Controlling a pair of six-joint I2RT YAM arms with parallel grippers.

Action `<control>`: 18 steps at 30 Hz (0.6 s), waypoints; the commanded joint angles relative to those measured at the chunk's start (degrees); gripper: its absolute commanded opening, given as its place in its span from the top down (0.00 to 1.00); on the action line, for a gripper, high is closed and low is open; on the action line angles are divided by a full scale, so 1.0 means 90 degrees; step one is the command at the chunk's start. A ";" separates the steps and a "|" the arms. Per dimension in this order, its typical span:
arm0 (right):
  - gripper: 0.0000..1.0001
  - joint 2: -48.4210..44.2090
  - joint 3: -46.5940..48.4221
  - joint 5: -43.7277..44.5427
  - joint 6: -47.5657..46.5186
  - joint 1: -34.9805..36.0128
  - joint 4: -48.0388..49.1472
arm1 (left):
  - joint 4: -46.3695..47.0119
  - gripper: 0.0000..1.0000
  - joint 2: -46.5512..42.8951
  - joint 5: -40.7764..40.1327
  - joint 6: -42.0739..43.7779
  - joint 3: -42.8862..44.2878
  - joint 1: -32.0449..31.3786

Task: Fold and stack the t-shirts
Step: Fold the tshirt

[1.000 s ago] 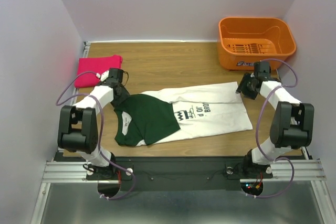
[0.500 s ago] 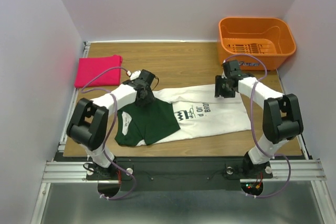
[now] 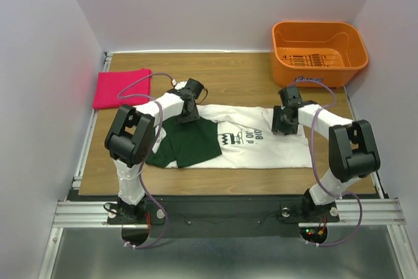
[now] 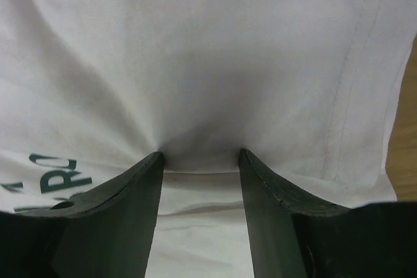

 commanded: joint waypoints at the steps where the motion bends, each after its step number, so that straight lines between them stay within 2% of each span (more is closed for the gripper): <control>1: 0.43 -0.0475 -0.0943 -0.1117 0.0660 -0.0002 -0.0753 | 0.0004 0.43 0.0906 -0.0487 0.0866 0.0875 0.0004; 6: 0.39 -0.1558 -0.1802 -0.2133 0.1002 0.0096 -0.0909 | -0.0006 0.41 0.1677 -0.0596 0.1716 0.2464 0.0053; 8: 0.36 -0.1794 -0.2028 -0.2202 0.1178 0.0426 -0.1094 | -0.0016 0.39 0.2088 -0.0528 0.2057 0.2984 0.0053; 13: 0.29 -0.2068 -0.2203 -0.2466 0.1841 0.1637 -0.1319 | -0.0191 0.35 0.3026 -0.0508 0.2604 0.4966 0.0053; 14: 0.28 -0.2059 -0.2252 -0.2457 0.1920 0.1784 -0.1290 | -0.0172 0.35 0.3327 -0.0431 0.2673 0.5472 0.0053; 18: 0.28 -0.1991 -0.2341 -0.2505 0.2369 0.2661 -0.1037 | 0.0052 0.31 0.3963 -0.0069 0.2995 0.6460 0.0053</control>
